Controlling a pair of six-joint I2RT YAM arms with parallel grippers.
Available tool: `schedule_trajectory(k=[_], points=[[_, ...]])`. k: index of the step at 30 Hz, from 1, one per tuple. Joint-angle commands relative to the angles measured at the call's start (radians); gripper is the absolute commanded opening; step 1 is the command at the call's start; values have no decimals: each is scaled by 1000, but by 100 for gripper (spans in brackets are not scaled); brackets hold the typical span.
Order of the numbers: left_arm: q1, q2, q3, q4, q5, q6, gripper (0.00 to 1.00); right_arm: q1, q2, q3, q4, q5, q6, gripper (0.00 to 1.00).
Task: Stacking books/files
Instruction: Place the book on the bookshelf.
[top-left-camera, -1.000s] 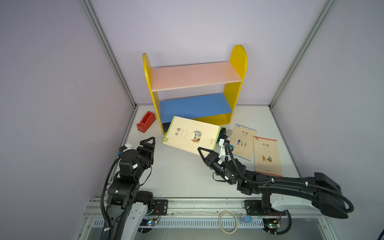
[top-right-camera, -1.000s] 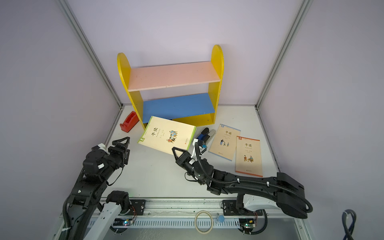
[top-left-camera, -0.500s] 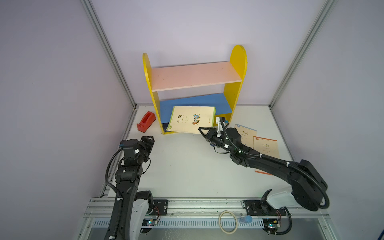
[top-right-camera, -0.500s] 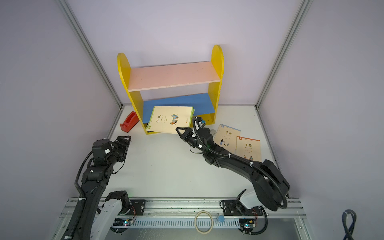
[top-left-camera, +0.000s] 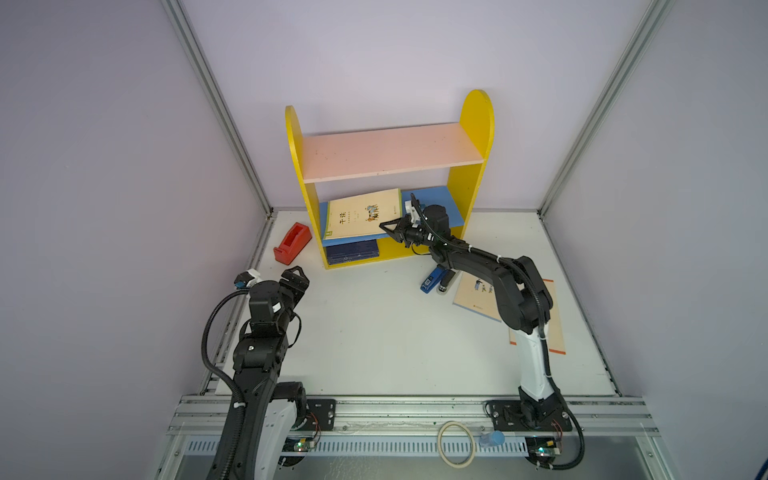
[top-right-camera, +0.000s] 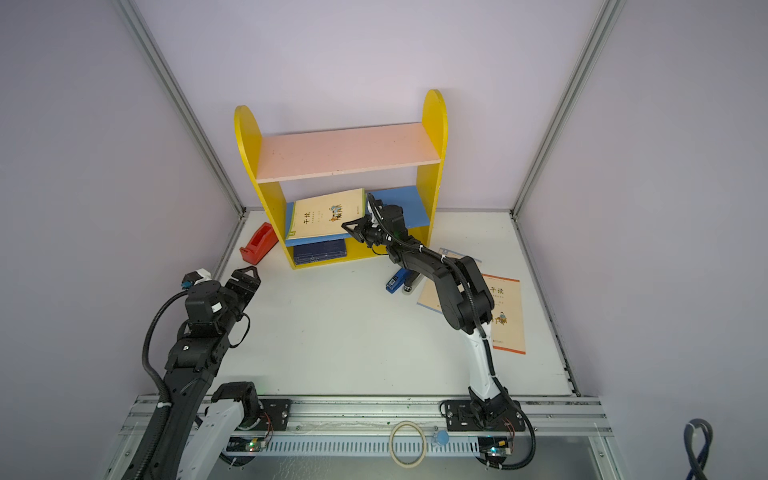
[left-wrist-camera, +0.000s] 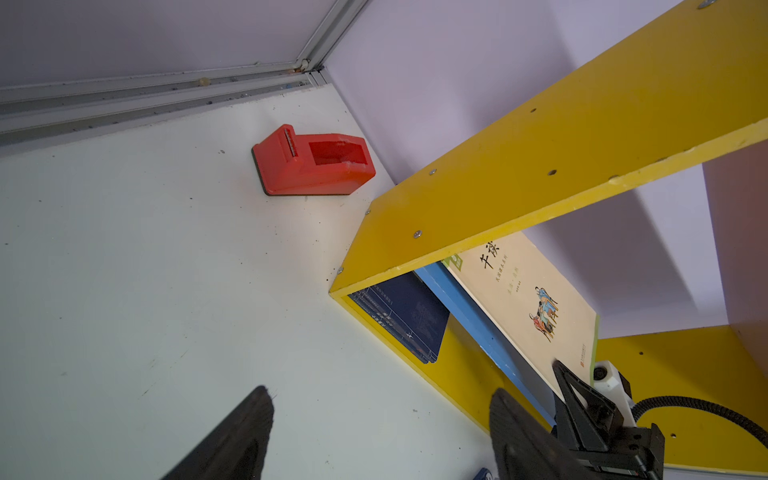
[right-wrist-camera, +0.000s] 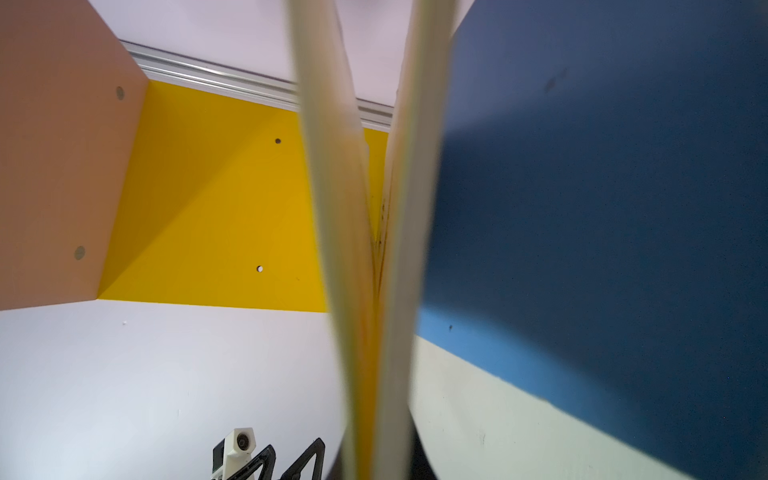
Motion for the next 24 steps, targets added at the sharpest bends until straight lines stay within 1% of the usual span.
schedule_trajectory(k=[1,6,12,16,22,23,24], points=[[3,8,12,20,-10,17,84,-23,27,61,-96,-48,-36,0],[3,-1,5,23,-16,12,84,-46,84,208,-304,-108,-116,0],[4,4,9,16,-16,11,84,-54,155,376,-524,-118,-198,0],[4,4,11,14,-16,11,84,-53,207,449,-576,-134,-197,0],[4,0,13,11,-14,10,84,-53,216,488,-661,-93,-249,0],[4,-1,14,10,-14,10,85,-53,216,496,-686,-81,-265,3],[5,0,13,9,-14,10,85,-52,215,507,-712,-68,-282,9]])
